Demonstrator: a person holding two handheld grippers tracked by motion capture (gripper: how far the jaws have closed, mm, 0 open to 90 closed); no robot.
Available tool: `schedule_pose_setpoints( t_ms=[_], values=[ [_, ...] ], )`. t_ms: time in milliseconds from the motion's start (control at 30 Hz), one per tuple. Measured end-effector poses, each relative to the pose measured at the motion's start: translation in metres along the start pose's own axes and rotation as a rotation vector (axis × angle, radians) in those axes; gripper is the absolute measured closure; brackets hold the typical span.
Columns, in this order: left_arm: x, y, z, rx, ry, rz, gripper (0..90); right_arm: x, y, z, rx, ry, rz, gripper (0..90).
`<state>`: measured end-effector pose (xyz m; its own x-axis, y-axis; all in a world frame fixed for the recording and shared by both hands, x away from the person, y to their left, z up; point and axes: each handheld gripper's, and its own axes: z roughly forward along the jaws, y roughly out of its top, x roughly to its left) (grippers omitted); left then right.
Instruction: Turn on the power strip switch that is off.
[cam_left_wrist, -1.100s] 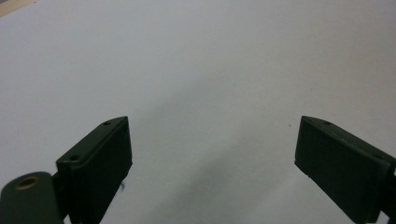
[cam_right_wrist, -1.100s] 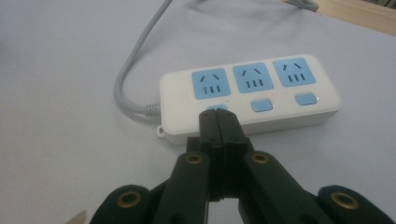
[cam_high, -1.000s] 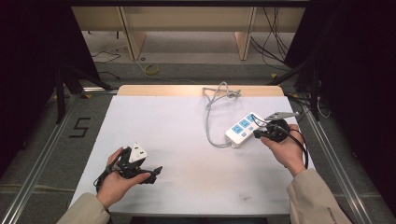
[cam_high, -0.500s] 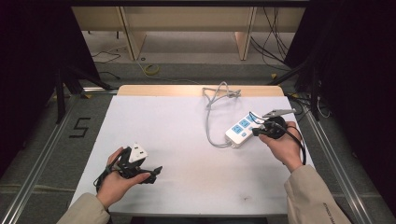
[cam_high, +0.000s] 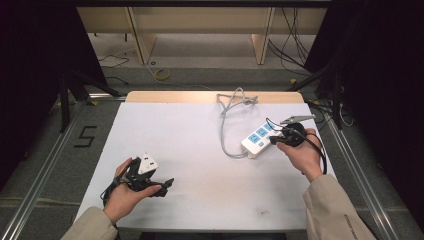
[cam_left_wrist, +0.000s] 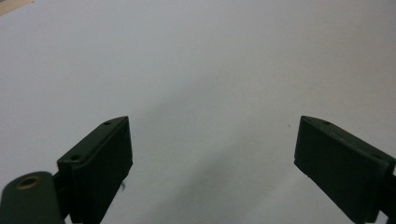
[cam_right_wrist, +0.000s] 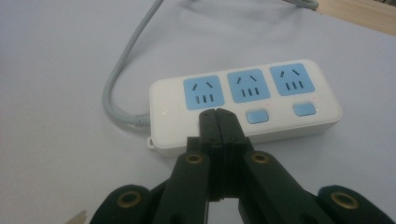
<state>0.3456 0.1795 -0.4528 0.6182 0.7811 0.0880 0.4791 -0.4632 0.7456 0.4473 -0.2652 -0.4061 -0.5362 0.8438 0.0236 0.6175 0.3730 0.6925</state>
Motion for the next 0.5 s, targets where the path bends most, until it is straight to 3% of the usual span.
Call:
schedule_pose_setpoints(
  t_ms=[500],
  values=[
    [0.0002, 0.0, 0.0001, 0.0, 0.001, 0.0, 11.2, -0.0032, 0.0071, 0.0053, 0.004, -0.009, 0.002, 90.0]
  ],
)
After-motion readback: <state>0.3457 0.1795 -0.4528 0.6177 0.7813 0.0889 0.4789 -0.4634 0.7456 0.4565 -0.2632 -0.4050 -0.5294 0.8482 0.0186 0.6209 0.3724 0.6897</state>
